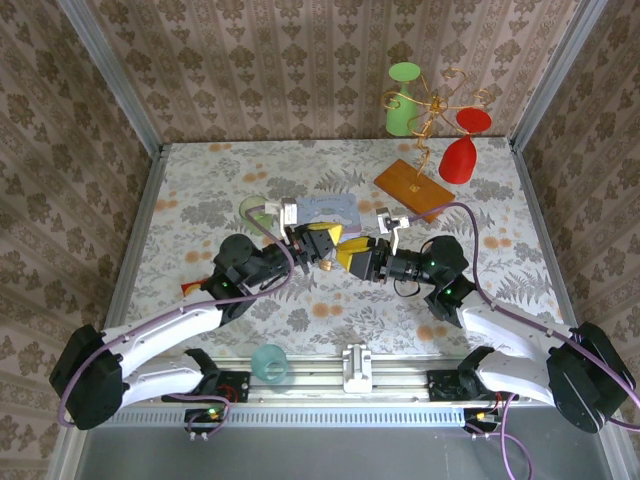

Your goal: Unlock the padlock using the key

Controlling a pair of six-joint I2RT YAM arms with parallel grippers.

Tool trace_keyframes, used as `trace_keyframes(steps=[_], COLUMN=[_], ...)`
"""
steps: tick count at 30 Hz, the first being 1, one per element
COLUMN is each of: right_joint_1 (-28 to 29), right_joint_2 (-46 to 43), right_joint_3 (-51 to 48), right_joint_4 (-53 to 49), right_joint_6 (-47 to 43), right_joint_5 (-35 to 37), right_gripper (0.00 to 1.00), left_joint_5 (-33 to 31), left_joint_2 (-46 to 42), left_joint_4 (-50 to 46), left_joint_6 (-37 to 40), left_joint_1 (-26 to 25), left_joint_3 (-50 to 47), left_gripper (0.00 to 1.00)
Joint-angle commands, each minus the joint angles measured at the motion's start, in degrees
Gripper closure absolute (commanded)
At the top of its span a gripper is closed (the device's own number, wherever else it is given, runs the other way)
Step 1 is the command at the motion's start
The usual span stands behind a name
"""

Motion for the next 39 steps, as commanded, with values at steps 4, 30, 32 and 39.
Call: trace_keyframes(steps=[4,30,32,39], right_joint_1=[0.35,0.81,0.81,0.81], right_joint_2=[0.26,1.53,1.45,-0.16], right_joint_3=[0.07,0.38,0.48,-0.89], right_joint_4=[3.32,6.62,6.43,5.71], right_joint_6=[-1.18,-0.49,-0.57,-0.79], right_joint_5=[1.16,4.55,4.14,4.66], right_gripper=[0.63,0.77,0.81,0.95], left_joint_5=[-0.28,-2.81,-4.0,-5.43], left_joint_2=[0.28,1.94,2.12,-0.18], left_joint_4=[2.12,8.21,9.35,7.57], left_joint_6=[-0.66,-1.59,-1.77,-1.55], left_joint_1=[-0.27,-4.08,-4.66,-3.53], left_joint_3=[0.34,-2.57,-3.33,-4.55], left_gripper=[1.0,1.0,1.0,1.0])
